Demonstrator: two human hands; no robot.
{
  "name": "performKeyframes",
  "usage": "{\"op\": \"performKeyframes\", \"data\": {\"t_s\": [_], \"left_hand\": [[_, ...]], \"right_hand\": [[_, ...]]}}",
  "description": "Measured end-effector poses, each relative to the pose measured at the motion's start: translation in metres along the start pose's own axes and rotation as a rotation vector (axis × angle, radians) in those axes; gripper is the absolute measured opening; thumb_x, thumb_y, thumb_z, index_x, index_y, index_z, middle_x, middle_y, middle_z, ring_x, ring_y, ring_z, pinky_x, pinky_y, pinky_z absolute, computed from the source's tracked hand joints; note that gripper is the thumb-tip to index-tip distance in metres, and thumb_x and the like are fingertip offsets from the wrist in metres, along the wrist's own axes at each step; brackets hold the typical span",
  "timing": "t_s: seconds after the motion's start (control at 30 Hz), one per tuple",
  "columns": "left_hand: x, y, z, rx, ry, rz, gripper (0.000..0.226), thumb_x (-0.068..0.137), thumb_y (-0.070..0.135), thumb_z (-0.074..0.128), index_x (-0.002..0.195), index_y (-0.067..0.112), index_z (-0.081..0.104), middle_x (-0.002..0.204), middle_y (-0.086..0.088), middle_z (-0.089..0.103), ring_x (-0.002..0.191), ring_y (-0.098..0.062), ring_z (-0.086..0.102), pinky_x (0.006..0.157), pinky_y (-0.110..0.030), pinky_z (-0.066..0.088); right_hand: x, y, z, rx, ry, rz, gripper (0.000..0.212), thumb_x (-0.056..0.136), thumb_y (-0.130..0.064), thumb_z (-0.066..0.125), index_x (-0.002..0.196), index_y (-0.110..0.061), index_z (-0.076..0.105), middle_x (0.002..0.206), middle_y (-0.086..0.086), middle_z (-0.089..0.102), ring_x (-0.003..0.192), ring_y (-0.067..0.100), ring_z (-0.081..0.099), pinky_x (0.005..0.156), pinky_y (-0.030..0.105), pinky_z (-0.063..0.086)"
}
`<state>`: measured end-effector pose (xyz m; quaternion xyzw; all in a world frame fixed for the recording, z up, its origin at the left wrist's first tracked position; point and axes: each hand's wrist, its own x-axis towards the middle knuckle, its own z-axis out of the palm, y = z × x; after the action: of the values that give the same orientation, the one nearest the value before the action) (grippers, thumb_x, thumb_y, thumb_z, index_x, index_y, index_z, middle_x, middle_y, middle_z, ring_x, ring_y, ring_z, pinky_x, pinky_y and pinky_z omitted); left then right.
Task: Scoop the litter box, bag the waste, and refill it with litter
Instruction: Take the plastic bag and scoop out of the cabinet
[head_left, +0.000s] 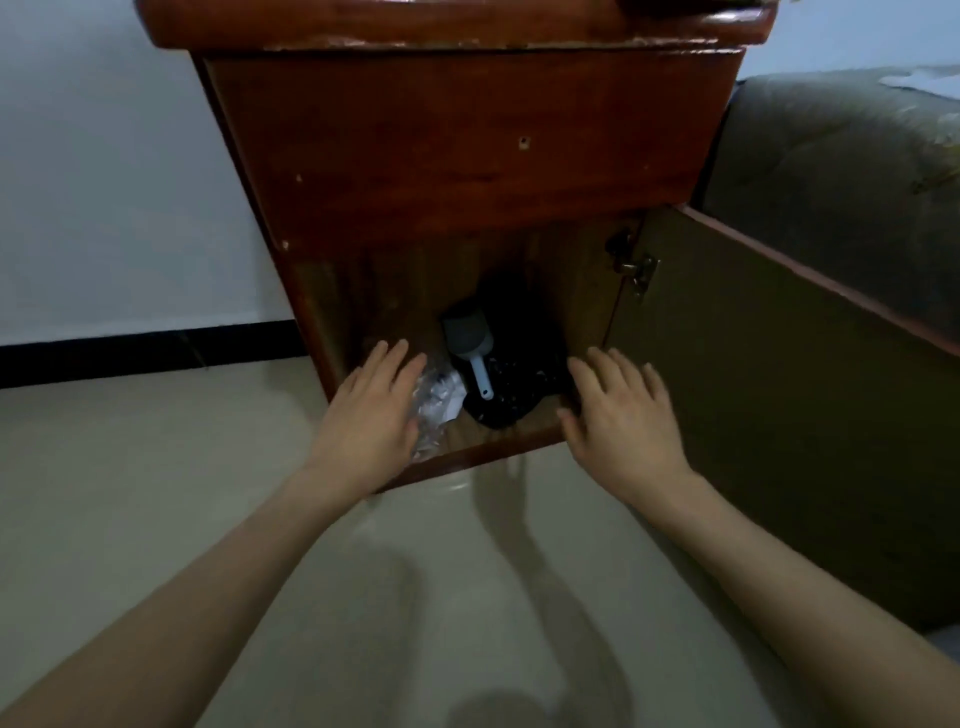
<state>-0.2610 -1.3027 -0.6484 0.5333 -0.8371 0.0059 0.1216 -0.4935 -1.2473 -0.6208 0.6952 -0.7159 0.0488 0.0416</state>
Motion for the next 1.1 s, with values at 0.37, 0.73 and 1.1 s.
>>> {"op": "performKeyframes", "data": {"t_s": [0.37, 0.73, 1.1], "left_hand": [[0.025, -0.042, 0.086, -0.242, -0.181, -0.217, 0.057, 0.091, 0.024, 0.050, 0.143, 0.010, 0.029, 0.146, -0.011, 0.032, 0.131, -0.028, 0.036, 0.105, -0.040, 0.036], [0.070, -0.046, 0.137, -0.147, -0.156, -0.428, 0.031, 0.095, 0.016, 0.045, 0.126, 0.015, 0.046, 0.129, -0.009, 0.047, 0.109, -0.031, 0.055, 0.084, -0.039, 0.046], [0.062, -0.047, 0.121, -0.274, 0.085, -0.333, 0.020, 0.094, 0.007, 0.045, 0.107, 0.010, 0.059, 0.092, -0.015, 0.066, 0.079, -0.035, 0.064, 0.072, -0.044, 0.053]], "right_hand": [[0.112, -0.039, 0.121, 0.241, -0.299, 0.016, 0.040, 0.097, -0.028, 0.043, 0.132, -0.009, 0.043, 0.130, 0.015, 0.049, 0.118, 0.033, 0.050, 0.087, 0.036, 0.044], [0.203, -0.057, 0.219, 0.183, -0.236, 0.150, 0.059, 0.095, -0.026, 0.049, 0.142, -0.002, 0.023, 0.141, 0.018, 0.038, 0.130, 0.034, 0.034, 0.098, 0.043, 0.037], [0.180, -0.050, 0.194, 0.487, -0.191, 0.287, 0.037, 0.093, -0.006, 0.043, 0.128, 0.004, 0.035, 0.129, 0.022, 0.038, 0.113, 0.040, 0.049, 0.087, 0.040, 0.042]]}}
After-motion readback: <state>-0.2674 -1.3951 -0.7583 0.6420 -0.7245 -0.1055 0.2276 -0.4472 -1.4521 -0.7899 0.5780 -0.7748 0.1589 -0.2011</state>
